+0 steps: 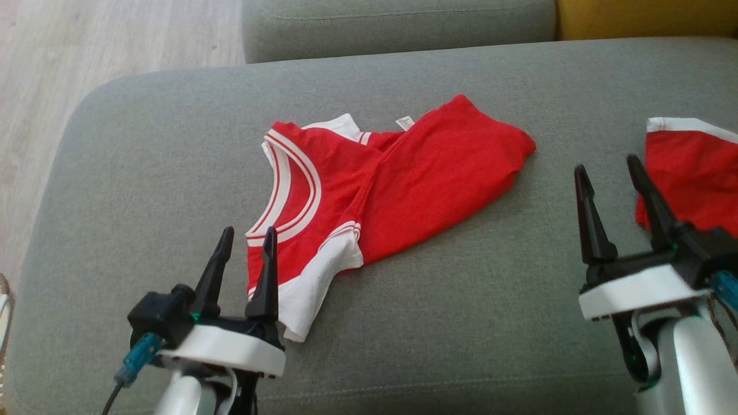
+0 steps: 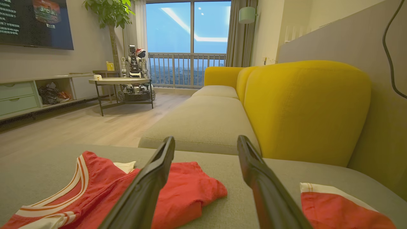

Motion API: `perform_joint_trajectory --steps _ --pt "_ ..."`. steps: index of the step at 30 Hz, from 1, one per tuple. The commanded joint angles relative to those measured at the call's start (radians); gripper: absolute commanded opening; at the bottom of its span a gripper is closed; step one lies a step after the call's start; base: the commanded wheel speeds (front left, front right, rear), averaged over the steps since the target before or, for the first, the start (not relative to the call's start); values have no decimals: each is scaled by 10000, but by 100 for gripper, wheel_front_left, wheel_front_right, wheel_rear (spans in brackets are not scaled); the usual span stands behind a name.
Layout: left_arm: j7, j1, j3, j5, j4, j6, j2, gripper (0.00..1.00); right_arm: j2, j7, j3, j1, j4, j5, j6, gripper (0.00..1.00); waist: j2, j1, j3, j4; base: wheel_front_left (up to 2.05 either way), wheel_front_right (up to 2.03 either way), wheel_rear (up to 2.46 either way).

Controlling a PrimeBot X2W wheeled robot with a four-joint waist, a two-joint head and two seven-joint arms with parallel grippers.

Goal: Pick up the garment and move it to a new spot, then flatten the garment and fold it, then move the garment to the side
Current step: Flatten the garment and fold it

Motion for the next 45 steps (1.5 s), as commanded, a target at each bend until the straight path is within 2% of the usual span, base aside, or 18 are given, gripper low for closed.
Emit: perform_joint_trajectory --steps 1,6,11,17,25,31,35,45 --pt "-53 -184 258 84 -272 6 60 100 77 -118 133 -265 -493 -27 -4 100 -1 0 6 -43 0 0 0" --pt "-53 -43 204 426 -35 -122 60 100 119 -187 123 -165 -576 80 -4 100 -1 0 99 -48 0 0 0" --pt "-53 226 -134 945 889 -455 161 100 123 -243 188 -297 -517 196 -4 100 -1 0 217 1 0 0 0" --pt "-53 514 -900 1709 1320 -741 1002 100 124 -342 199 -437 -354 194 -4 100 -1 0 313 76 0 0 0" --pt "-53 402 -2037 1675 2280 -824 1840 100 125 -460 205 -507 -75 221 -4 100 -1 0 298 66 0 0 0" --pt "-38 -241 -2436 1434 3153 -819 1750 100 125 -502 311 -566 35 233 -4 100 -1 0 311 -97 0 0 0" --pt "-46 -589 -2322 1473 3577 -557 1554 100 125 -485 300 -572 32 186 -4 100 -1 0 366 -233 0 0 0" --pt "-51 -1113 -2304 1530 4556 -257 1183 100 125 -417 350 -571 1 155 -4 100 -1 0 492 -482 0 0 0"
